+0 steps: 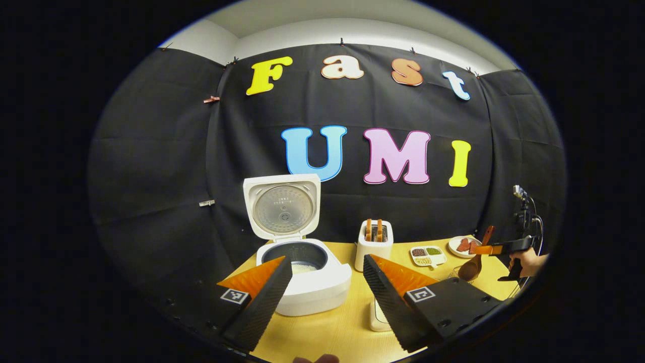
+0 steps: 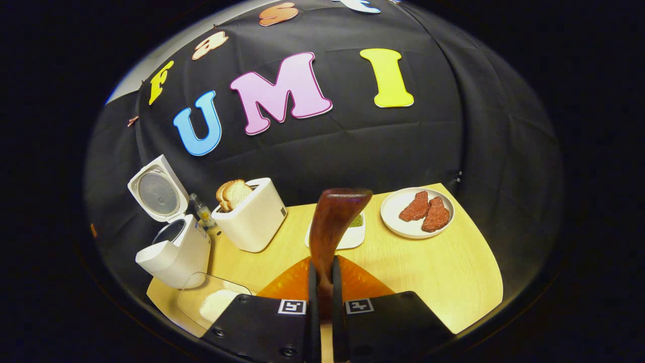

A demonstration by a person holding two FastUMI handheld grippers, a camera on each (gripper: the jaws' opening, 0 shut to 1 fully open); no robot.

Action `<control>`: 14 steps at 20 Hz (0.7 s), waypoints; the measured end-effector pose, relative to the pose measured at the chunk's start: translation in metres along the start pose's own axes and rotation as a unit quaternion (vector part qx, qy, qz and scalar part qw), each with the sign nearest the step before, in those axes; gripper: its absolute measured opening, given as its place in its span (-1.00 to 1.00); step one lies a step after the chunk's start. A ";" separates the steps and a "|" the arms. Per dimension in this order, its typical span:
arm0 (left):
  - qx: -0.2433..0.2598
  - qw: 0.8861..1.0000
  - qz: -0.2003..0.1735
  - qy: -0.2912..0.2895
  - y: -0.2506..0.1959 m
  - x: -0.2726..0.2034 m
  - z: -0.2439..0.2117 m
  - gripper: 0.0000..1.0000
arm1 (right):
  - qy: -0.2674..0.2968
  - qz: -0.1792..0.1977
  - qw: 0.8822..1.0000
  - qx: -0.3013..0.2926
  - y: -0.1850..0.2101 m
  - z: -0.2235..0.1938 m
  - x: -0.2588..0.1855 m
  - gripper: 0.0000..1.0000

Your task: Close the left gripper, press the button to open the rice cooker; take a wooden spoon from the chopstick holder with the right hand, scoop a spoonful of rice and pour it into the rice cooker, then put the wooden spoon back into the chopstick holder.

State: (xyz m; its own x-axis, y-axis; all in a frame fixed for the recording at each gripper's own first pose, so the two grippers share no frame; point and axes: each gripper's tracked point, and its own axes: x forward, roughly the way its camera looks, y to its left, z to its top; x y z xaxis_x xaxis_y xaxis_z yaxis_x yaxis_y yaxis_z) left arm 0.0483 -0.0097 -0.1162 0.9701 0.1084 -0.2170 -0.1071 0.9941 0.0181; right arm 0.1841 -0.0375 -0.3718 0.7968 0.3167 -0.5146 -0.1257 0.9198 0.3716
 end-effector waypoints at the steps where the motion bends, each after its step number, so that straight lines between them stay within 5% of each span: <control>1: 0.002 1.000 0.004 0.000 0.000 0.002 0.001 0.95 | 0.006 0.000 1.000 -0.002 -0.001 -0.004 0.005 -0.72; 11: -0.007 1.000 0.014 0.014 -0.004 0.004 0.000 0.95 | 0.042 0.004 0.998 0.051 -0.015 -0.031 0.019 -0.63; 12: -0.011 1.000 0.014 0.014 -0.003 0.004 0.000 0.94 | 0.040 -0.008 0.998 0.057 -0.022 -0.029 0.019 -0.75; 13: -0.012 1.000 0.012 0.013 -0.002 0.004 0.001 0.94 | 0.039 -0.019 0.997 0.060 -0.031 -0.026 0.017 -0.31; 14: -0.012 1.000 0.011 0.012 -0.002 0.004 0.002 0.94 | 0.038 -0.025 0.997 0.063 -0.036 -0.026 0.013 -0.27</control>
State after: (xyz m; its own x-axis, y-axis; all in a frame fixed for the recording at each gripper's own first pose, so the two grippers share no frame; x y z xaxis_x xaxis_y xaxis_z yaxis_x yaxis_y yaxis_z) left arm 0.0532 -0.0108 -0.1148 0.9618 0.1297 -0.2410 -0.1339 0.9910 -0.0012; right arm 0.1836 -0.0603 -0.4119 0.7526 0.2927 -0.5898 -0.0088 0.9002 0.4355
